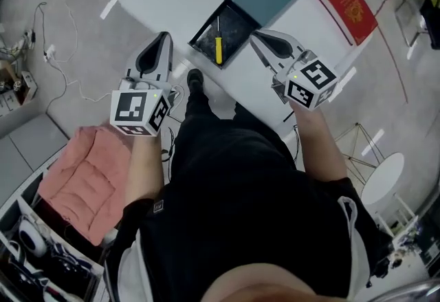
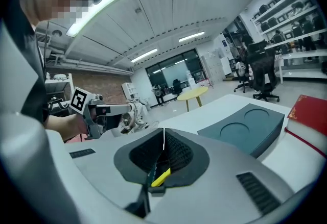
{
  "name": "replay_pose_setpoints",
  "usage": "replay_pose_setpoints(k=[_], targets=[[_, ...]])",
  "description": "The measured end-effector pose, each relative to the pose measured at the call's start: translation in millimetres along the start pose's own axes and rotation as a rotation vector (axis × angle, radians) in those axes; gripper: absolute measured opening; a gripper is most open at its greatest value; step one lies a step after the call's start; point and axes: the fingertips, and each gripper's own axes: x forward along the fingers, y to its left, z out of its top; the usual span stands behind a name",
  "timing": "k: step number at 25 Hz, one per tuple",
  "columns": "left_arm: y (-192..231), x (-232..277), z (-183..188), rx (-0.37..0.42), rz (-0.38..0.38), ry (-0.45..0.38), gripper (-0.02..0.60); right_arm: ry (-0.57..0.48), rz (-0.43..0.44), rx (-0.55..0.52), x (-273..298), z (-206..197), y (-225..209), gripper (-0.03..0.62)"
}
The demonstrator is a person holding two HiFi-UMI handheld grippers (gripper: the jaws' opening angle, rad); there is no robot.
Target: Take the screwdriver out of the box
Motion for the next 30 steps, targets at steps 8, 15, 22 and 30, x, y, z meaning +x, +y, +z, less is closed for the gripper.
replay_pose_setpoints(k=[8, 15, 22, 30], targets=[[48.4, 11.2, 0.1, 0.013, -0.183, 0.0, 0.02, 0.054, -0.18, 0.066, 54.6, -6.8, 9.8, 0.031], [63.5, 5.3, 0.2, 0.039, -0.329, -0.009, 0.02, 0.085, -0.307, 0.134, 77.2, -29.2, 22.8, 0.032], [63.4, 7.3, -3.6, 0.048, -0.416, 0.004, 0.02, 0.156, -0.373, 0.174, 87.7, -53.8, 27.3, 0.034], [57.7, 24.0, -2.1, 0.061, -0.446, 0.004, 0.02, 0.254, -0.383, 0.212, 100.2, -80.0, 13.3, 0.034]])
